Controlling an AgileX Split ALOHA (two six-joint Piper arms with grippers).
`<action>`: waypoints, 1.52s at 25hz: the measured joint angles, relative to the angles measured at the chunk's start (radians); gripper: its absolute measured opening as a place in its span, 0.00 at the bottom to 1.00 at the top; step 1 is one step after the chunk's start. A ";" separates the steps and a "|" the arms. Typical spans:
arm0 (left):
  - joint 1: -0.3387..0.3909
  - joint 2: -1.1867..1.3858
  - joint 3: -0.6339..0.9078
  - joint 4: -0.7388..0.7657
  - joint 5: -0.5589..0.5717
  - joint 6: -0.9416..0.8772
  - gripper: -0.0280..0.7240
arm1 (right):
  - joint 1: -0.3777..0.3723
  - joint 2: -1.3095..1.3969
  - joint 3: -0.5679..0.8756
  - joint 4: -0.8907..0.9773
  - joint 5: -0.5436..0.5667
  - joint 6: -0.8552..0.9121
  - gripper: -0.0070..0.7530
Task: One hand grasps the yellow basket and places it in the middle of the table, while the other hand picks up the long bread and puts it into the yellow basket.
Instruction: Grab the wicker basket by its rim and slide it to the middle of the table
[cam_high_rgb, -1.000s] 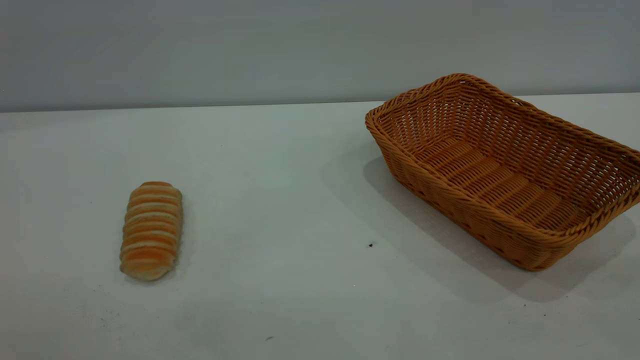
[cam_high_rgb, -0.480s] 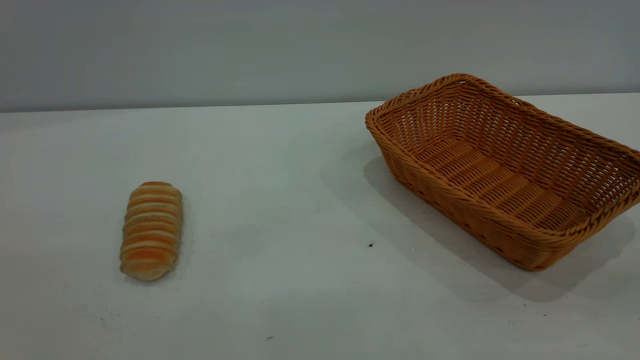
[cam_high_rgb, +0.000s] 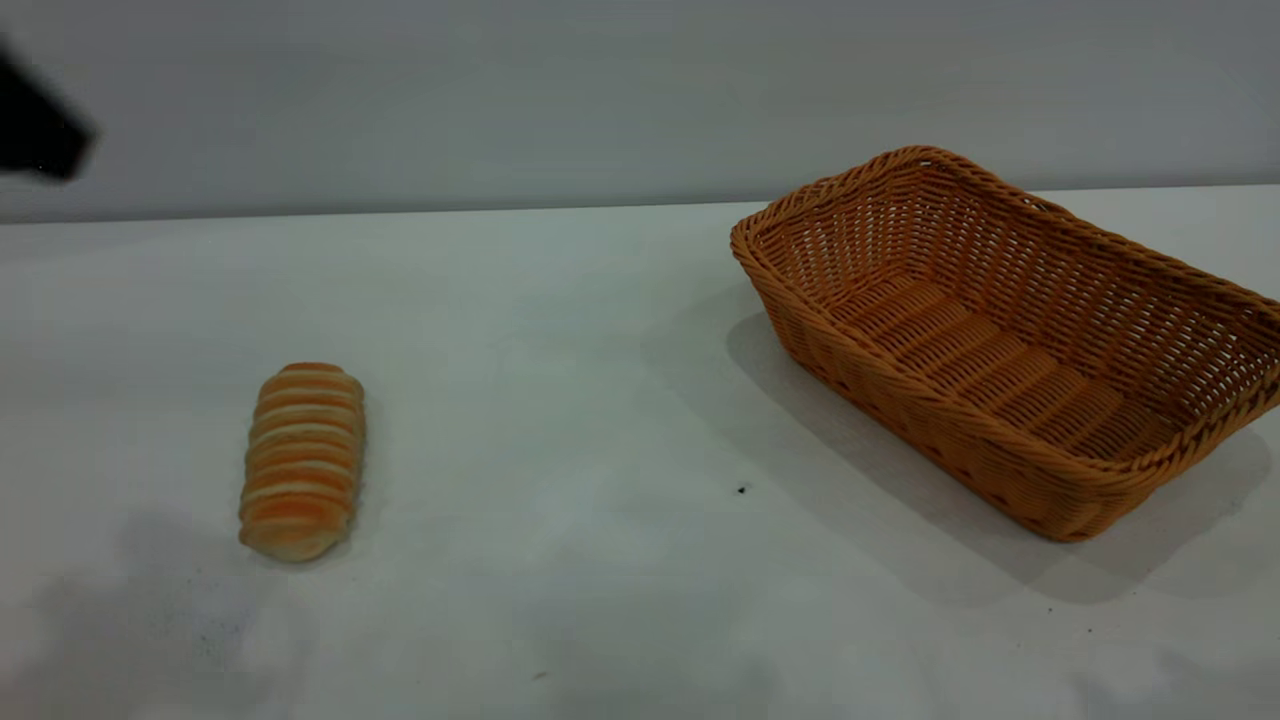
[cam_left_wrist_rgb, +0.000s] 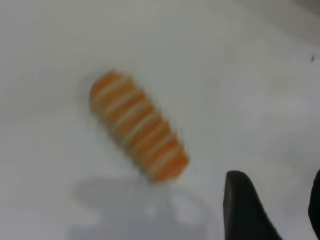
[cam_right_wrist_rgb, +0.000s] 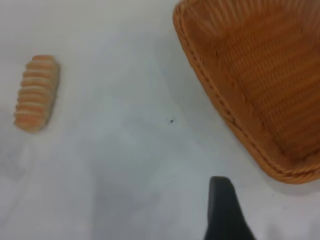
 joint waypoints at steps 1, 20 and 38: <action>0.000 0.057 -0.052 -0.029 0.009 0.023 0.53 | 0.000 0.058 -0.010 0.043 -0.023 -0.012 0.68; -0.021 0.310 -0.285 -0.349 -0.132 0.369 0.53 | -0.361 0.522 -0.237 -0.064 0.138 0.078 0.68; -0.023 0.328 -0.287 -0.363 -0.184 0.397 0.53 | -0.358 0.681 -0.237 -0.023 0.098 0.112 0.68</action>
